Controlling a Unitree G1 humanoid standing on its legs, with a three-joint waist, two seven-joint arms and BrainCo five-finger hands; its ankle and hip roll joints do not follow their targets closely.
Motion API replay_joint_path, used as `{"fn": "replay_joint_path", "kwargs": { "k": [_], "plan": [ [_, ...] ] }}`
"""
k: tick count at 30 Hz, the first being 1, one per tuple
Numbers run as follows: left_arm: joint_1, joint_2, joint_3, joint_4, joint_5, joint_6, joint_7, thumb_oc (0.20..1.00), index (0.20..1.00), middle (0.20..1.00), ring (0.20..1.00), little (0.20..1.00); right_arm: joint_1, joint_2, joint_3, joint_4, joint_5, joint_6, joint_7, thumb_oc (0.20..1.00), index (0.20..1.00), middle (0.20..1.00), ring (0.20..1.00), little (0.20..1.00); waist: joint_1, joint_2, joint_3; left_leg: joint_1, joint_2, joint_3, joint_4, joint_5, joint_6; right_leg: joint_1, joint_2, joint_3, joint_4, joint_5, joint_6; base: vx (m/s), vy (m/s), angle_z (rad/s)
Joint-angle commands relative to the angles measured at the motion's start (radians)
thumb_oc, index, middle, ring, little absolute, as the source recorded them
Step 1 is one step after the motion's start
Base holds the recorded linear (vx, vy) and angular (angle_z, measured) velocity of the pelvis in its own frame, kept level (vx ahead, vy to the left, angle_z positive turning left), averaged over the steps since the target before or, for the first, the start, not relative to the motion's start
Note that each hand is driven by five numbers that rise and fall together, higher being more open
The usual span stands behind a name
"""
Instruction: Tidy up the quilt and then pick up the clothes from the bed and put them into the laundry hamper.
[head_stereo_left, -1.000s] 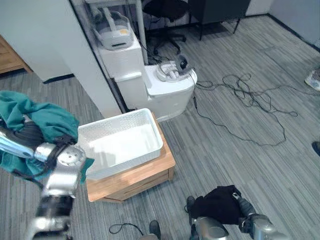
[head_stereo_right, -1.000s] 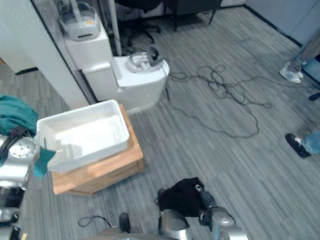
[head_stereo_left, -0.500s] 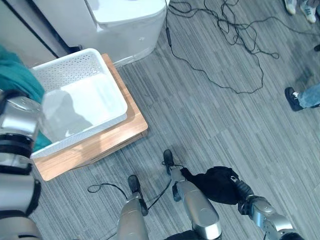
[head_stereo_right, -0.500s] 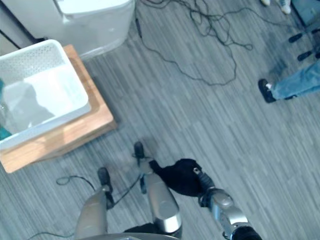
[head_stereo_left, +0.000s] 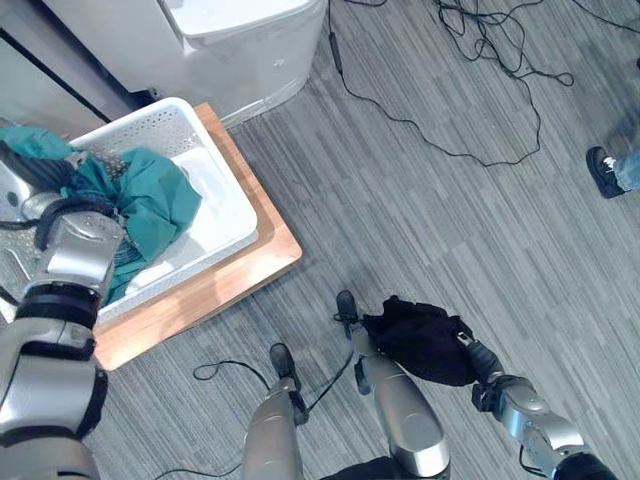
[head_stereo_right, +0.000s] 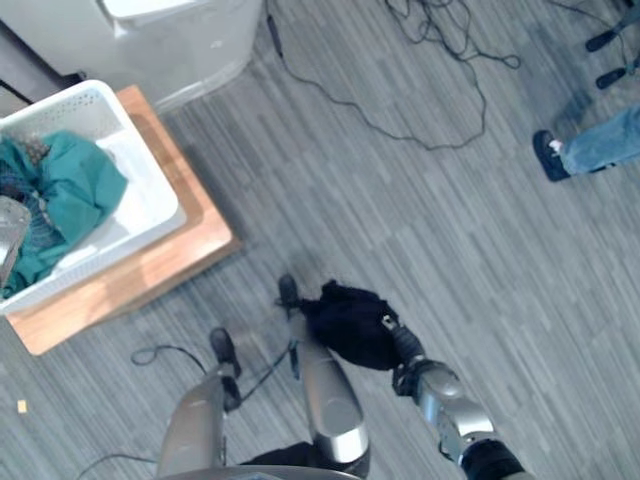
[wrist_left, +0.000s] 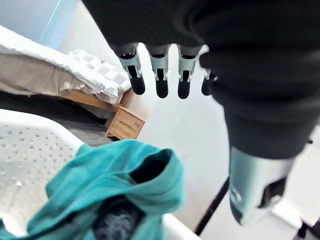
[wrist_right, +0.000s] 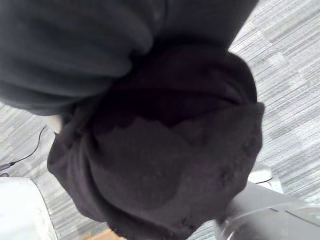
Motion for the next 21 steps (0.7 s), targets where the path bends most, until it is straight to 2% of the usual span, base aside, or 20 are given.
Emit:
{"fn": "replay_joint_path", "kwargs": {
  "k": [1,2,3,5,6,7,8,9,10,11,12,14,15,17,18,19,20,21],
  "plan": [
    [0.028,-0.015,0.088,-0.061,-0.032,-0.188,0.107,1.000,1.000,1.000,1.000,1.000,0.030,-0.033,-0.065,-0.031,0.022,-0.076,-0.038,0.200,0.200,0.200,0.200,0.200,0.023,0.045,-0.015,-0.001,0.036,-0.019,-0.178,0.111,0.005,0.096,-0.049,-0.015,0.021,-0.208,0.071,0.02,-0.051,-0.04],
    [0.085,-0.056,0.139,-0.105,-0.028,-0.245,0.125,1.000,1.000,1.000,1.000,1.000,0.038,-0.019,-0.080,-0.027,0.018,-0.104,-0.054,0.200,0.200,0.200,0.200,0.200,0.030,0.048,-0.028,0.009,0.032,-0.029,-0.178,0.107,0.006,0.107,-0.050,-0.017,0.020,-0.212,0.070,0.03,-0.080,-0.05],
    [0.175,-0.124,0.203,-0.177,-0.037,-0.329,0.160,1.000,1.000,1.000,1.000,1.000,0.048,-0.007,-0.103,-0.032,0.007,-0.145,-0.084,0.200,0.200,0.200,0.200,0.200,0.042,0.053,-0.050,0.021,0.027,-0.046,-0.175,0.102,0.008,0.123,-0.052,-0.021,0.020,-0.218,0.067,0.06,-0.077,-0.03],
    [0.256,-0.179,0.257,-0.250,-0.039,-0.359,0.164,1.000,1.000,1.000,1.000,1.000,0.053,0.002,-0.125,-0.036,-0.009,-0.180,-0.103,0.200,0.200,0.200,0.200,0.200,0.054,0.058,-0.064,0.033,0.021,-0.059,-0.173,0.097,0.010,0.138,-0.053,-0.024,0.020,-0.222,0.066,0.04,-0.055,-0.01],
    [0.391,-0.284,0.304,-0.355,-0.021,-0.391,0.185,1.000,1.000,1.000,1.000,1.000,0.058,0.012,-0.160,-0.061,-0.035,-0.216,-0.134,0.200,0.200,0.200,0.200,0.200,0.076,0.063,-0.086,0.051,0.012,-0.084,-0.165,0.086,0.013,0.165,-0.054,-0.030,0.021,-0.232,0.064,0.03,-0.061,0.11],
    [0.480,-0.360,0.314,-0.411,-0.037,-0.386,0.203,1.000,1.000,1.000,1.000,1.000,0.060,0.018,-0.186,-0.083,-0.081,-0.268,-0.155,0.200,0.200,0.200,0.200,0.200,0.092,0.067,-0.109,0.061,0.006,-0.101,-0.160,0.084,0.015,0.179,-0.054,-0.034,0.023,-0.235,0.062,0.05,-0.064,0.12],
    [0.522,-0.404,0.314,-0.423,-0.022,-0.390,0.205,1.000,1.000,1.000,1.000,1.000,0.054,0.021,-0.199,-0.098,-0.099,-0.278,-0.168,0.200,0.200,0.200,0.200,0.200,0.103,0.067,-0.119,0.064,0.003,-0.111,-0.155,0.081,0.016,0.186,-0.054,-0.035,0.025,-0.237,0.061,0.02,-0.062,0.24],
    [0.586,-0.459,0.317,-0.429,-0.033,-0.367,0.202,1.000,1.000,1.000,1.000,1.000,0.043,0.018,-0.223,-0.131,-0.131,-0.309,-0.181,0.200,0.200,0.200,0.200,0.200,0.119,0.066,-0.137,0.074,0.000,-0.124,-0.146,0.074,0.019,0.204,-0.055,-0.039,0.027,-0.241,0.060,0.02,-0.054,0.20],
    [0.610,-0.475,0.315,-0.424,-0.037,-0.370,0.197,1.000,1.000,1.000,1.000,1.000,0.036,0.016,-0.231,-0.141,-0.136,-0.303,-0.186,0.200,0.200,0.200,0.200,0.200,0.126,0.065,-0.143,0.077,-0.001,-0.128,-0.143,0.071,0.019,0.209,-0.055,-0.042,0.027,-0.243,0.060,0.04,-0.092,0.28],
    [0.677,-0.526,0.308,-0.380,-0.082,-0.344,0.187,1.000,1.000,1.000,1.000,1.000,0.005,0.005,-0.257,-0.181,-0.172,-0.314,-0.196,0.200,0.200,0.200,0.200,0.200,0.151,0.058,-0.165,0.089,-0.002,-0.142,-0.127,0.059,0.020,0.232,-0.057,-0.049,0.030,-0.248,0.058,0.07,-0.096,0.19],
    [0.713,-0.549,0.310,-0.348,-0.094,-0.353,0.173,1.000,1.000,1.000,1.000,1.000,-0.019,-0.008,-0.269,-0.198,-0.176,-0.298,-0.198,0.200,0.200,0.200,0.200,0.200,0.167,0.053,-0.172,0.101,-0.002,-0.148,-0.118,0.050,0.021,0.255,-0.057,-0.055,0.028,-0.252,0.057,0.09,-0.120,0.20],
    [0.772,-0.588,0.320,-0.255,-0.219,-0.339,0.130,1.000,1.000,1.000,1.000,1.000,-0.078,-0.041,-0.292,-0.229,-0.176,-0.267,-0.186,0.200,0.200,0.200,0.200,0.200,0.200,0.039,-0.200,0.111,-0.001,-0.154,-0.105,0.038,0.023,0.281,-0.060,-0.062,0.025,-0.254,0.058,0.11,-0.106,0.15],
    [0.811,-0.620,0.335,-0.097,-0.231,-0.356,0.093,1.000,1.000,1.000,1.000,1.000,-0.146,-0.077,-0.298,-0.255,-0.191,-0.216,-0.170,0.200,0.200,0.200,0.200,0.200,0.229,0.025,-0.214,0.131,0.003,-0.158,-0.090,0.022,0.024,0.317,-0.061,-0.070,0.021,-0.258,0.063,0.11,-0.096,0.09],
    [0.829,-0.638,0.352,0.012,-0.226,-0.346,0.058,1.000,1.000,1.000,1.000,1.000,-0.204,-0.101,-0.289,-0.266,-0.198,-0.176,-0.164,0.200,0.200,0.200,0.200,0.200,0.249,0.012,-0.227,0.138,0.006,-0.159,-0.085,0.020,0.024,0.331,-0.061,-0.076,0.019,-0.257,0.064,0.10,-0.085,0.19],
    [0.842,-0.639,0.355,0.102,-0.224,-0.330,0.026,1.000,1.000,1.000,1.000,1.000,-0.259,-0.116,-0.273,-0.276,-0.210,-0.133,-0.162,0.200,0.200,0.200,0.200,0.200,0.263,0.000,-0.234,0.150,0.012,-0.158,-0.082,0.016,0.022,0.348,-0.062,-0.085,0.016,-0.257,0.068,0.12,-0.083,0.42],
    [0.848,-0.637,0.353,0.171,-0.177,-0.263,0.017,1.000,1.000,1.000,1.000,1.000,-0.310,-0.130,-0.252,-0.282,-0.225,-0.104,-0.157,0.200,0.200,0.200,0.200,0.200,0.276,-0.009,-0.240,0.163,0.019,-0.156,-0.084,0.013,0.021,0.361,-0.063,-0.095,0.013,-0.257,0.071,0.11,-0.070,0.31],
    [0.850,-0.635,0.354,0.215,-0.144,-0.234,-0.001,1.000,1.000,1.000,1.000,1.000,-0.340,-0.136,-0.237,-0.285,-0.227,-0.081,-0.163,0.200,0.200,0.200,0.200,0.200,0.282,-0.013,-0.244,0.169,0.022,-0.155,-0.087,0.014,0.020,0.367,-0.063,-0.100,0.011,-0.255,0.072,0.12,-0.052,0.24],
    [0.853,-0.628,0.353,0.293,-0.076,-0.179,-0.022,1.000,1.000,1.000,1.000,1.000,-0.397,-0.142,-0.208,-0.280,-0.229,-0.051,-0.168,0.200,0.200,0.200,0.200,0.200,0.292,-0.020,-0.251,0.181,0.028,-0.155,-0.093,0.016,0.017,0.375,-0.063,-0.109,0.009,-0.253,0.075,0.13,-0.033,0.09]
  ]
}}
